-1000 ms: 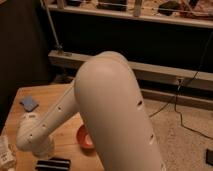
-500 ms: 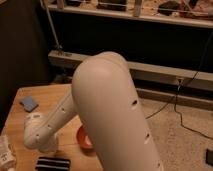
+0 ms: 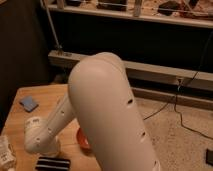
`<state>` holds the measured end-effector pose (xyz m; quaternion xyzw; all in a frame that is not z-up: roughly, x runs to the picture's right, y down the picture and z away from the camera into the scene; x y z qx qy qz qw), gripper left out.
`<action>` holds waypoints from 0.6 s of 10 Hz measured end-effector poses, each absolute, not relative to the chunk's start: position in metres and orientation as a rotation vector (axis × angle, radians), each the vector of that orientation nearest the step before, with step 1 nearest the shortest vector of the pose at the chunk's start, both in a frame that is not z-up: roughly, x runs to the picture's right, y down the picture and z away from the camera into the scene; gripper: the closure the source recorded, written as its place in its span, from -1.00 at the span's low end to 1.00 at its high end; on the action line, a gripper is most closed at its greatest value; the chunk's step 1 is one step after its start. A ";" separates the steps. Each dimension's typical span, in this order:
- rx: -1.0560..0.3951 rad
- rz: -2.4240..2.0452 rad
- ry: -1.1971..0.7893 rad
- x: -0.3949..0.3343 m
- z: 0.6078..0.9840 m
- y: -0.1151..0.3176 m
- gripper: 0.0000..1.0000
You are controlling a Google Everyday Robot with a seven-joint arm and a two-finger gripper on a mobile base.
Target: Push the eraser across the table
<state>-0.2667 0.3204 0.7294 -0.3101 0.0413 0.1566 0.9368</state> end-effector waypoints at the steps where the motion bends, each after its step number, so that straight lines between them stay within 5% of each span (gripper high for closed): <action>1: -0.654 0.302 0.096 -0.267 0.726 0.329 1.00; 6: -0.914 0.384 0.140 -0.276 0.710 0.352 1.00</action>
